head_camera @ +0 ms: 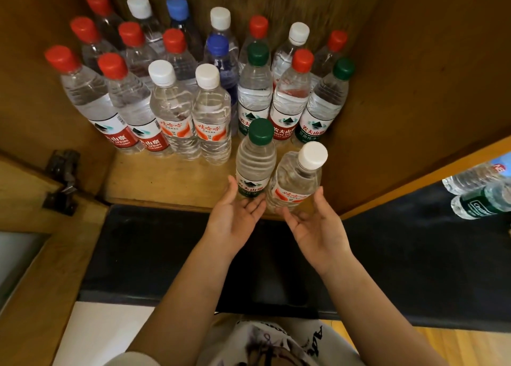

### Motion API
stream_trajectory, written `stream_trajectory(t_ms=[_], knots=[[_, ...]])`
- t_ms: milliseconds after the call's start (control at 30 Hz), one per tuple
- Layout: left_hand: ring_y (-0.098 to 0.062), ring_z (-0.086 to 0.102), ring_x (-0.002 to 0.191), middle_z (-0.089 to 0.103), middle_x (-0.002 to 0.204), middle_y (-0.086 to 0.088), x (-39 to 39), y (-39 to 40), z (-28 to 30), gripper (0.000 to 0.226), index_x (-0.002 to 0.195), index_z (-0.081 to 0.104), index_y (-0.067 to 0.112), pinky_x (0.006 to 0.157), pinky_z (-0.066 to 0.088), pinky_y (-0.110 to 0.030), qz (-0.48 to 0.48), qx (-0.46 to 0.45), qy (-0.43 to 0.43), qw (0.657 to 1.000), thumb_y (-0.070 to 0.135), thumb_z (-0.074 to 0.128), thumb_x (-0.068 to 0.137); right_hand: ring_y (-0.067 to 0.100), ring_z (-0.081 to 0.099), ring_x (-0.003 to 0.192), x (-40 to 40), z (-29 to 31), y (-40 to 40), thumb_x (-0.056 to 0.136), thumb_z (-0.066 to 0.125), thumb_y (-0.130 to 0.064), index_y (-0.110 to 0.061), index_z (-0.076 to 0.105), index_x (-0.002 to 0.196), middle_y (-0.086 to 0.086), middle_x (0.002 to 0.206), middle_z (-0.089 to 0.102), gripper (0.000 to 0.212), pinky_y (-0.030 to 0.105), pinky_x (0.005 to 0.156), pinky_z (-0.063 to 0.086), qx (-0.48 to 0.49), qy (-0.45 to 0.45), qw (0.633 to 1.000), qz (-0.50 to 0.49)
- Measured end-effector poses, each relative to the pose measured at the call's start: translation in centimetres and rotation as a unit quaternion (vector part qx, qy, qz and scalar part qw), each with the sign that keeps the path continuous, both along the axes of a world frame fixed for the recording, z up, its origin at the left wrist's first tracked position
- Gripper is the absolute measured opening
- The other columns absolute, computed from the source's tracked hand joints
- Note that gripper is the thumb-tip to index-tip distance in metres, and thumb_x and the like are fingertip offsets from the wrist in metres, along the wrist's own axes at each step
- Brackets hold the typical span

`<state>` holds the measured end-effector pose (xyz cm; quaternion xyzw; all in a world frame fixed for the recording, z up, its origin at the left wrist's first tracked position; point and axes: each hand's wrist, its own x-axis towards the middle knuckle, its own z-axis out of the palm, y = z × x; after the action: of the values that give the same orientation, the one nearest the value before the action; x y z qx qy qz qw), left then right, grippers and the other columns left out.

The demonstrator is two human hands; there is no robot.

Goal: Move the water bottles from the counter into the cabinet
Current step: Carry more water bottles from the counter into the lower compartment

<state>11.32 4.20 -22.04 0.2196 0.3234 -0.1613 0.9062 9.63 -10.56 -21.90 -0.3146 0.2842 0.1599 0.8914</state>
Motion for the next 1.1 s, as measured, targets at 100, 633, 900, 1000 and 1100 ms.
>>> stream_trajectory(t_ms=[100,633,900,1000,1100], knots=[[-0.031,0.051,0.119,0.049,0.134,-0.021,0.8,-0.2,0.0,0.029,0.112,0.053,0.014,0.091,0.045,-0.039,-0.010,0.009,0.004,1.000,0.035,0.045,0.094,0.023,0.061,0.113,0.5,-0.1,0.5,0.079,0.060,-0.035,-0.014,0.054,0.125,0.008,0.122,0.064,0.051,0.040,0.103,0.043,-0.007,-0.013,1.000,0.001],[-0.032,0.048,0.125,0.049,0.135,-0.020,7.0,0.6,1.0,0.043,0.126,0.048,0.007,0.100,0.043,-0.040,-0.017,0.036,0.002,0.999,0.036,0.047,0.093,0.026,0.061,0.109,7.6,1.1,2.3,0.083,0.059,-0.031,-0.010,0.052,0.123,0.016,0.122,0.059,0.045,0.033,0.081,0.057,0.009,0.025,0.999,-0.040],[-0.029,0.050,0.124,0.050,0.135,-0.019,8.4,0.6,1.2,0.057,0.135,0.042,0.004,0.093,0.046,-0.039,-0.011,0.035,0.015,0.999,0.038,0.049,0.091,0.027,0.061,0.106,9.1,1.2,2.9,0.082,0.062,-0.030,-0.011,0.057,0.106,0.017,0.115,0.060,0.030,0.031,0.069,0.060,0.022,0.041,0.997,-0.060],[-0.030,0.049,0.125,0.049,0.136,-0.020,8.5,0.7,1.2,0.057,0.135,0.042,0.003,0.098,0.043,-0.039,-0.016,0.034,0.019,0.999,0.038,0.049,0.091,0.027,0.062,0.101,9.5,1.2,3.1,0.086,0.058,-0.030,-0.008,0.057,0.108,0.016,0.109,0.062,0.031,0.029,0.057,0.058,0.021,0.035,0.997,-0.060],[-0.030,0.048,0.125,0.049,0.136,-0.020,8.4,0.9,1.3,0.056,0.135,0.042,0.003,0.099,0.042,-0.038,-0.018,0.029,0.020,0.999,0.037,0.050,0.091,0.028,0.061,0.103,10.0,1.4,3.2,0.088,0.057,-0.030,-0.008,0.056,0.109,0.017,0.112,0.061,0.030,0.032,0.062,0.059,0.013,0.037,0.997,-0.060]])
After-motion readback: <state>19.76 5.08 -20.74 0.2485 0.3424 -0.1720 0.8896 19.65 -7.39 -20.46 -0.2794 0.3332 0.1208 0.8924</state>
